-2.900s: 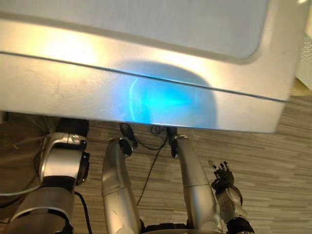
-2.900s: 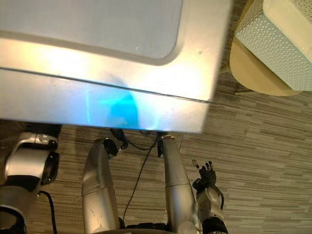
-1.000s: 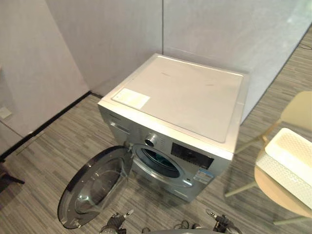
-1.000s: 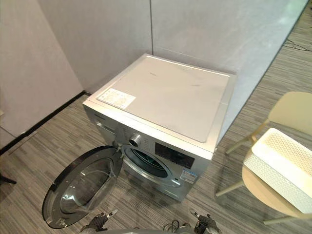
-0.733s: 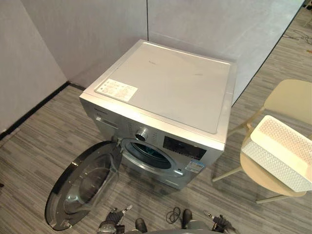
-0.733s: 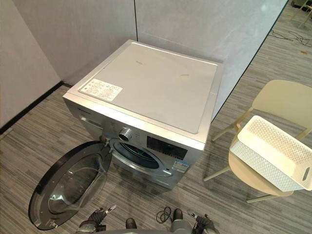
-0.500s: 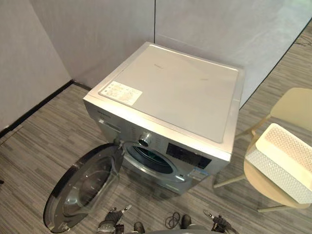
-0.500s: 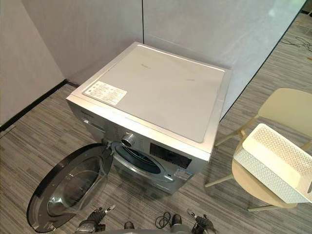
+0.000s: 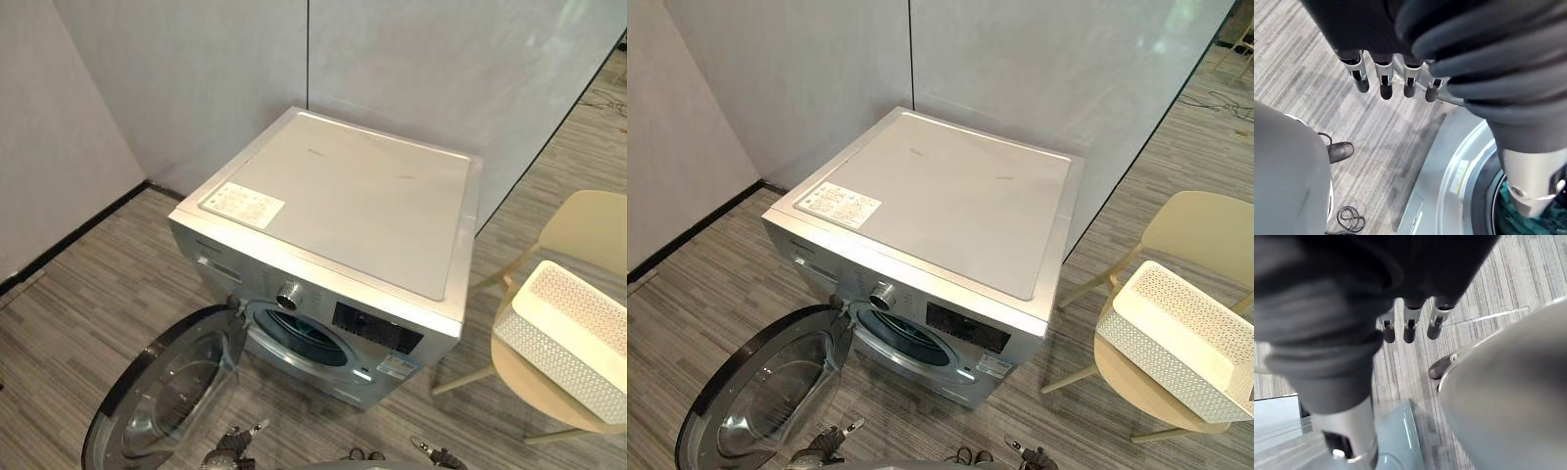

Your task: Pick up the laundry basket with both hands and put the clothes into the washing machine.

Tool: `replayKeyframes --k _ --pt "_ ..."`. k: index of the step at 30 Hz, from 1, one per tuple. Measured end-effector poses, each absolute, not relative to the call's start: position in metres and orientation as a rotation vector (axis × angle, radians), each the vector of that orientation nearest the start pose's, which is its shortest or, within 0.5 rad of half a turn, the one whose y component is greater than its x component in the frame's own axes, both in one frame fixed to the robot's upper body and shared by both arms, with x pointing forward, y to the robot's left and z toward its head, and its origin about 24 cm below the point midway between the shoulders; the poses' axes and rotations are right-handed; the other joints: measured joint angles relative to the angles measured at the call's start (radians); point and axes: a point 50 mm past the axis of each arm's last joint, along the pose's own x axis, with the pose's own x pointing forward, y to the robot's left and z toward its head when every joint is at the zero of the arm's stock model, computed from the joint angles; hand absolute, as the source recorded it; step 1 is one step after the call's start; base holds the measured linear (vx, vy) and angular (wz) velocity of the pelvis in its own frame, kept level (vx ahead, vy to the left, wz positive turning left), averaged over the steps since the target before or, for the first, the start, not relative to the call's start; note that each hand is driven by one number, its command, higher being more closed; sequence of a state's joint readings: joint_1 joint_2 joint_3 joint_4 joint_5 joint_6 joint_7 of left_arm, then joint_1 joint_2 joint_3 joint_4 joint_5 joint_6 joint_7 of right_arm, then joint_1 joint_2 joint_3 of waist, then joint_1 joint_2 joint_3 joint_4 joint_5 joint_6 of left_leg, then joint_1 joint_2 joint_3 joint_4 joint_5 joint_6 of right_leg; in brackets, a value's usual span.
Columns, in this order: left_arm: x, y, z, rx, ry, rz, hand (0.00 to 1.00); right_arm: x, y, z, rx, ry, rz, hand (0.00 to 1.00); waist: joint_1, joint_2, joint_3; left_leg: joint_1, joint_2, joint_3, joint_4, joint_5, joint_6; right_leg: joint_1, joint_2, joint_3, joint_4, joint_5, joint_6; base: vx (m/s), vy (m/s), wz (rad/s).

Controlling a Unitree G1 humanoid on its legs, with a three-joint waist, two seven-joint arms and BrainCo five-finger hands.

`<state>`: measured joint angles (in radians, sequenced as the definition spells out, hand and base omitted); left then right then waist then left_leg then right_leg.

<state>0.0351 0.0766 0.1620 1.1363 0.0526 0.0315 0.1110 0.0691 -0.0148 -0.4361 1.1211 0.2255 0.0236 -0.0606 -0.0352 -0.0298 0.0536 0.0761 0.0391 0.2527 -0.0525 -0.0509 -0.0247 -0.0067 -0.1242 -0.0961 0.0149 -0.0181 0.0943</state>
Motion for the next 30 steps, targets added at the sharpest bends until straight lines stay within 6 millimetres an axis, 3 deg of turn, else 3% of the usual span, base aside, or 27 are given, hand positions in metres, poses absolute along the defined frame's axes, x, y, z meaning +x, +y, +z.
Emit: replayKeyframes --k 3,6,8,10,11,14,15,16,17,18,19,20,22,23,24,25,26,27,28,29,30 --pt "0.087 0.209 -0.165 0.072 1.186 0.302 0.0 0.07 -0.206 -0.169 0.395 1.148 -0.606 0.0 0.001 0.0 0.023 -0.014 0.012 0.0 0.048 -0.027 -0.018 -0.012 0.001 -0.005 0.04 -0.024 -0.001 0.01 -0.047 0.02" --pt "0.093 0.213 -0.161 0.035 1.141 0.344 0.0 0.073 -0.209 -0.168 0.377 1.141 -0.59 0.0 0.02 0.0 0.051 -0.081 0.047 0.001 0.242 -0.133 -0.032 -0.072 0.002 0.014 0.206 -0.116 -0.007 0.0 -0.057 -0.1" --pt "0.1 0.214 -0.159 0.021 1.113 0.352 0.0 0.078 -0.215 -0.166 0.336 1.129 -0.558 0.0 0.02 0.004 0.085 -0.138 0.081 -0.005 0.458 -0.235 -0.051 -0.129 -0.009 0.025 0.402 -0.227 -0.005 0.0 -0.055 -0.05" --pt "0.103 0.218 -0.157 0.017 1.095 0.367 0.0 0.08 -0.215 -0.165 0.329 1.124 -0.552 0.0 0.021 -0.015 0.101 -0.172 0.098 -0.008 0.613 -0.25 -0.067 -0.148 -0.041 0.046 0.506 -0.276 -0.005 0.0 -0.051 -0.16" --pt "0.103 0.218 -0.157 -0.002 1.088 0.386 0.0 0.082 -0.219 -0.164 0.322 1.108 -0.556 0.0 0.019 -0.019 0.099 -0.208 0.127 -0.017 0.714 -0.269 -0.074 -0.155 -0.049 0.047 0.527 -0.282 -0.002 0.01 -0.027 -0.23" --pt "0.103 0.218 -0.157 -0.03 1.086 0.423 0.0 0.094 -0.224 -0.159 0.314 1.061 -0.561 0.0 -0.012 -0.003 0.102 -0.271 0.225 -0.123 0.797 -0.277 -0.061 -0.163 -0.053 0.046 0.556 -0.282 0.0 0.03 0.058 -0.07" --pt "0.102 0.217 -0.157 -0.039 1.09 0.429 0.0 0.096 -0.227 -0.158 0.328 1.048 -0.582 0.0 -0.013 -0.003 0.102 -0.276 0.24 -0.236 0.747 -0.262 -0.09 -0.178 -0.063 0.051 0.57 -0.282 0.017 -0.04 0.213 0.01" --pt "0.103 0.217 -0.157 -0.032 1.089 0.436 0.0 0.095 -0.23 -0.158 0.329 1.046 -0.61 0.0 -0.011 0.001 0.097 -0.251 0.241 -0.341 0.645 -0.218 -0.167 -0.193 -0.085 0.057 0.588 -0.294 0.052 -0.07 0.355 0.01" --pt "0.103 0.215 -0.158 -0.027 1.094 0.433 0.0 0.094 -0.234 -0.157 0.324 1.042 -0.619 0.0 -0.012 0.012 0.093 -0.234 0.243 -0.364 0.593 -0.195 -0.196 -0.201 -0.097 0.061 0.596 -0.301 0.07 -0.08 0.491 0.21" --pt "0.105 0.214 -0.158 -0.005 1.096 0.41 0.0 0.091 -0.238 -0.157 0.331 1.042 -0.644 0.0 -0.023 0.005 0.09 -0.218 0.199 -0.357 0.528 -0.272 -0.218 -0.203 -0.15 0.062 0.579 -0.288 0.118 -0.06 0.513 0.47" --pt "0.108 0.217 -0.156 0.024 1.093 0.389 0.0 0.089 -0.23 -0.16 0.363 1.058 -0.647 0.0 -0.031 -0.018 0.088 -0.235 0.157 -0.355 0.533 -0.26 -0.202 -0.177 -0.188 0.056 0.52 -0.257 0.145 -0.04 0.433 0.55" --pt "0.108 0.219 -0.156 0.043 1.093 0.38 0.0 0.085 -0.225 -0.162 0.376 1.076 -0.643 0.0 -0.031 -0.019 0.085 -0.245 0.142 -0.36 0.542 -0.26 -0.197 -0.152 -0.2 0.044 0.468 -0.227 0.156 -0.02 0.318 0.39" --pt "0.105 0.225 -0.155 0.096 1.1 0.354 0.0 0.079 -0.21 -0.167 0.404 1.118 -0.626 0.0 -0.025 -0.005 0.06 -0.29 0.117 -0.358 0.59 -0.278 -0.162 -0.09 -0.209 0.03 0.288 -0.101 0.168 -0.04 0.388 -0.05" --pt "0.102 0.228 -0.156 0.137 1.112 0.332 0.0 0.085 -0.206 -0.166 0.405 1.111 -0.604 0.0 -0.017 0.004 0.051 -0.308 0.113 -0.34 0.605 -0.285 -0.145 -0.09 -0.209 0.042 0.223 -0.017 0.165 -0.08 0.451 -0.37" --pt "0.1 0.23 -0.156 0.158 1.119 0.321 0.0 0.088 -0.205 -0.166 0.401 1.106 -0.593 0.0 -0.012 0.01 0.052 -0.311 0.115 -0.326 0.606 -0.287 -0.134 -0.097 -0.207 0.049 0.203 0.027 0.165 -0.09 0.333 -0.65" --pt "0.097 0.232 -0.156 0.178 1.126 0.314 0.0 0.095 -0.204 -0.164 0.389 1.096 -0.569 0.0 -0.002 0.011 0.051 -0.31 0.121 -0.291 0.605 -0.292 -0.117 -0.118 -0.199 0.064 0.178 0.11 0.148 -0.19 0.389 -0.88" --pt "0.091 0.233 -0.157 0.192 1.146 0.308 0.0 0.101 -0.204 -0.163 0.359 1.09 -0.544 0.0 0.0 0.023 0.044 -0.314 0.127 -0.248 0.59 -0.29 -0.092 -0.146 -0.186 0.066 0.145 0.197 0.077 -0.19 0.313 -0.98" --pt "0.086 0.232 -0.159 0.194 1.16 0.305 0.0 0.104 -0.205 -0.162 0.341 1.086 -0.529 0.0 0.002 0.037 0.037 -0.312 0.138 -0.218 0.568 -0.283 -0.07 -0.159 -0.177 0.06 0.113 0.253 0.038 -0.21 0.294 -1.1" --pt "0.08 0.231 -0.161 0.209 1.185 0.293 0.0 0.114 -0.204 -0.159 0.313 1.07 -0.489 0.0 0.0 0.049 0.031 -0.293 0.155 -0.168 0.516 -0.251 -0.039 -0.182 -0.155 0.02 0.129 0.27 -0.005 -0.11 0.129 -0.85" --pt "0.079 0.231 -0.161 0.214 1.194 0.287 0.0 0.115 -0.201 -0.159 0.299 1.073 -0.465 0.0 -0.01 0.045 0.031 -0.27 0.152 -0.146 0.474 -0.226 -0.037 -0.199 -0.139 -0.022 0.251 0.159 0.014 -0.13 0.152 -0.85" --pt "0.079 0.234 -0.161 0.233 1.198 0.283 0.0 0.115 -0.198 -0.16 0.285 1.079 -0.442 0.0 -0.005 0.041 0.031 -0.237 0.149 -0.115 0.423 -0.195 -0.03 -0.209 -0.111 -0.071 0.398 0.021 0.011 -0.1 0.117 -0.53"
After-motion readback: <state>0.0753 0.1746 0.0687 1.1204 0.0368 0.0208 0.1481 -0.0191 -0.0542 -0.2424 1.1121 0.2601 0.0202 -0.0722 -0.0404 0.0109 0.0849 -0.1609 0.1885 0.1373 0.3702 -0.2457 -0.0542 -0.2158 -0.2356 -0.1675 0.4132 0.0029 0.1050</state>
